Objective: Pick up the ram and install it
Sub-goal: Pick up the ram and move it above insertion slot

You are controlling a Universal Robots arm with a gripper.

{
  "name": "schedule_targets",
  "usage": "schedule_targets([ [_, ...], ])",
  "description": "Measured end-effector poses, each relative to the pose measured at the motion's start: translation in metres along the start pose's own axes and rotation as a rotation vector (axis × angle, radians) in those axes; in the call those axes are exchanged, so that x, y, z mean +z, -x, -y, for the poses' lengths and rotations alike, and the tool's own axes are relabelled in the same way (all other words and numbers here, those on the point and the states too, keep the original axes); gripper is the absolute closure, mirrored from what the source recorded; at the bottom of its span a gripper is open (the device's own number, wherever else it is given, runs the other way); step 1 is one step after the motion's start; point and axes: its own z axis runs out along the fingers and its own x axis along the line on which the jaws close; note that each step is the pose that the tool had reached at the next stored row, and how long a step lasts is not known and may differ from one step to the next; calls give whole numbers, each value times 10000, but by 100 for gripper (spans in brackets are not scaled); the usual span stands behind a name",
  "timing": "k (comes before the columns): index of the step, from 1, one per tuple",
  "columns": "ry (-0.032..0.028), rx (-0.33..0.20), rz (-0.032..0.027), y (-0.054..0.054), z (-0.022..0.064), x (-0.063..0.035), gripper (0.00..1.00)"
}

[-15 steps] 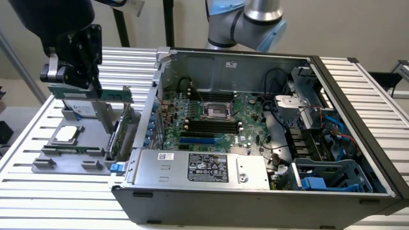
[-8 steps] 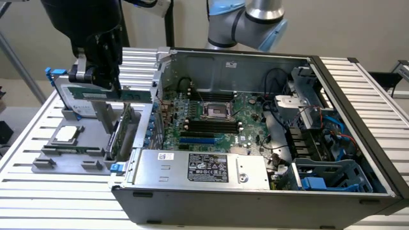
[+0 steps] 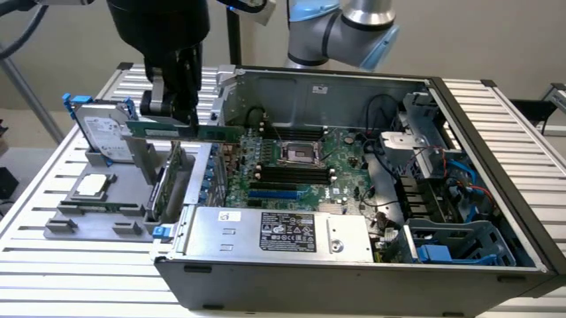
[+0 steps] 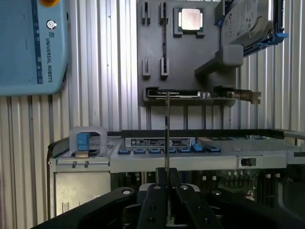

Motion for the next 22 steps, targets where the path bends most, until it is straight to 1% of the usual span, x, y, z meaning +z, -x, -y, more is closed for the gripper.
schedule_targets([
  [9,0,0,0,12,408,-9,86],
  [15,0,0,-1,35,683,6,86],
  [18,0,0,1,75,817,30,86],
  [22,0,0,-4,187,972,84,86],
])
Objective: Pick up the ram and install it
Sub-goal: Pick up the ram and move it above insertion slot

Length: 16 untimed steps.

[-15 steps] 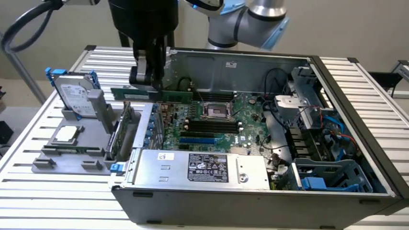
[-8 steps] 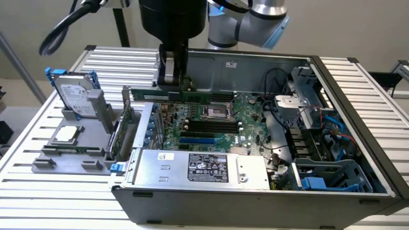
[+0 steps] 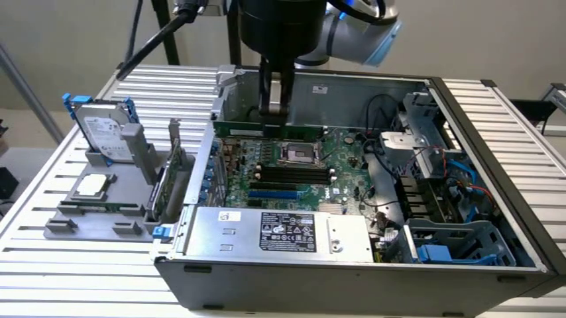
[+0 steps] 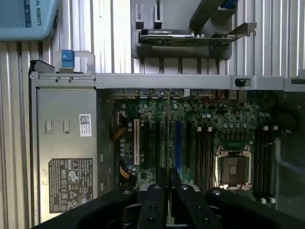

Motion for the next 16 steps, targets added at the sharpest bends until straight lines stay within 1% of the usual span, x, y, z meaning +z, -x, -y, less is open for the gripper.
schedule_targets([
  [4,0,0,-9,141,118,58,86],
  [7,-2,0,-23,251,189,88,86],
  [13,-17,1,-76,459,319,130,86],
  [16,-26,3,-105,523,392,140,86],
])
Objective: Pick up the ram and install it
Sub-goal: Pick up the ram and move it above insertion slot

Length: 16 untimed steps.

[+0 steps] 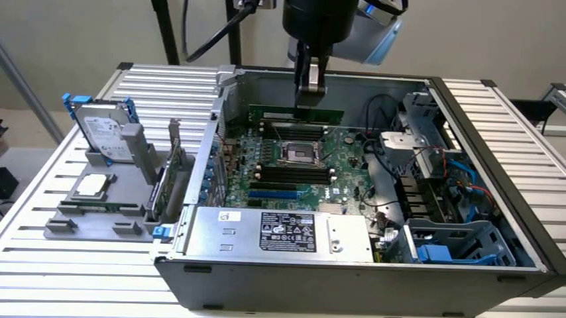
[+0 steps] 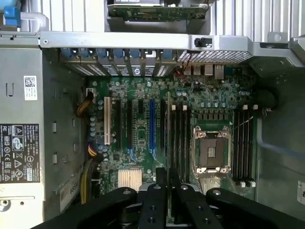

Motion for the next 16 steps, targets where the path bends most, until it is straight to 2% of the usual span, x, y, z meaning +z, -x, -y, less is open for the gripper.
schedule_targets([
  [7,-33,48,-55,109,131,9,86],
  [12,-81,239,-59,154,141,15,86],
  [16,-89,277,-55,160,141,15,86],
])
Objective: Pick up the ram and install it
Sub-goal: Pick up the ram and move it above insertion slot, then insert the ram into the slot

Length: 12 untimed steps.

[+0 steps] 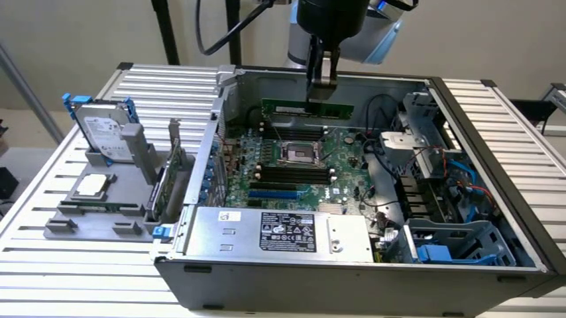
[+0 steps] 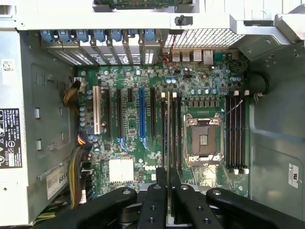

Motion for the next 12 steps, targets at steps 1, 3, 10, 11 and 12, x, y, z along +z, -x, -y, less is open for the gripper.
schedule_targets([
  [1,0,1,0,0,0,0,86],
  [3,1,1,0,0,0,0,86],
  [10,1,2,0,0,-1,0,86],
  [11,1,1,0,0,-1,0,86],
  [12,1,2,0,0,0,0,86],
])
